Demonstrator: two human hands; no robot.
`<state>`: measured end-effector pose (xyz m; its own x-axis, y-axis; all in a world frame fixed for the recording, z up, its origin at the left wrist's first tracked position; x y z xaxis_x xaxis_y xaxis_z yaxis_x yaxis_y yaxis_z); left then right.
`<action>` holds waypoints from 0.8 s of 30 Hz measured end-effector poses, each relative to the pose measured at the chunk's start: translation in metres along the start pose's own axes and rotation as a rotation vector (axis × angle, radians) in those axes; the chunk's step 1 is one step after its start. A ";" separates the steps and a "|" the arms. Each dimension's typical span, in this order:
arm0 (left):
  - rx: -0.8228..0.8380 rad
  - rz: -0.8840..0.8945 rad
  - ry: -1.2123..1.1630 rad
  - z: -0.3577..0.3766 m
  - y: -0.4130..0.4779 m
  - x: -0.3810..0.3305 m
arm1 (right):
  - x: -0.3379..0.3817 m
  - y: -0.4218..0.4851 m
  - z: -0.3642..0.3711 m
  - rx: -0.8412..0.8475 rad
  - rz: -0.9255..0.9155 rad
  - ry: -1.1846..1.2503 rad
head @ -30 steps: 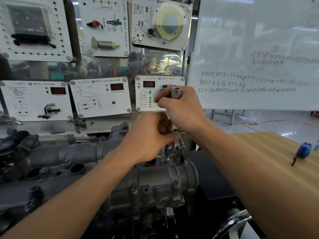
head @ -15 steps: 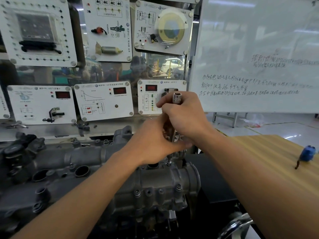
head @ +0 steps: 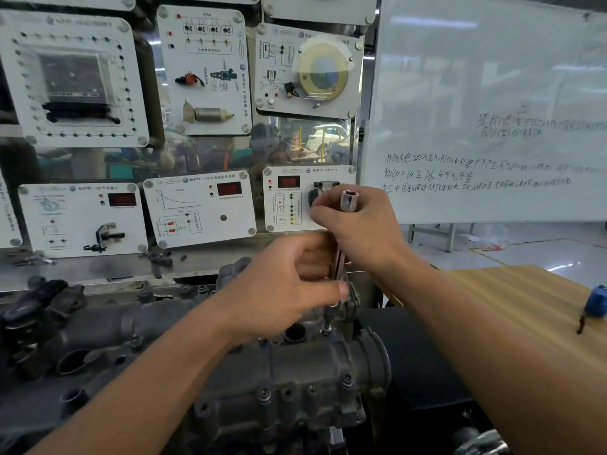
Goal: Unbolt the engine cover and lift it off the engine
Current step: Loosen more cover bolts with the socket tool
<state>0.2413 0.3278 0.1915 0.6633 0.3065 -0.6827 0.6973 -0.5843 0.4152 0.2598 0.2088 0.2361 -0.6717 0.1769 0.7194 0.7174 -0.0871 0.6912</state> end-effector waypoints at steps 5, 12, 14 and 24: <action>-0.177 -0.082 0.014 -0.030 -0.004 0.010 | -0.003 -0.003 0.010 0.118 -0.049 0.114; 0.057 -0.011 -0.077 0.001 -0.010 -0.007 | -0.013 0.000 0.006 0.044 -0.056 0.173; -0.011 -0.016 -0.036 -0.009 -0.008 -0.005 | -0.018 0.000 -0.001 0.024 -0.046 0.160; 0.080 -0.061 0.025 0.000 -0.007 0.004 | -0.014 -0.004 -0.010 0.018 -0.038 0.083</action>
<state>0.2388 0.3328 0.1861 0.6278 0.3616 -0.6893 0.7133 -0.6216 0.3236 0.2644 0.1966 0.2235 -0.7112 0.0977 0.6962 0.6936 -0.0636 0.7175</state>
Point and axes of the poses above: each hand's wrist, its own y-axis towards the middle knuckle, its own z-axis out of the palm, x = y × z, the point moved 7 cm from there along y, towards the middle knuckle, and after that the axes turned 9 degrees about y, right-handed, at the moved point
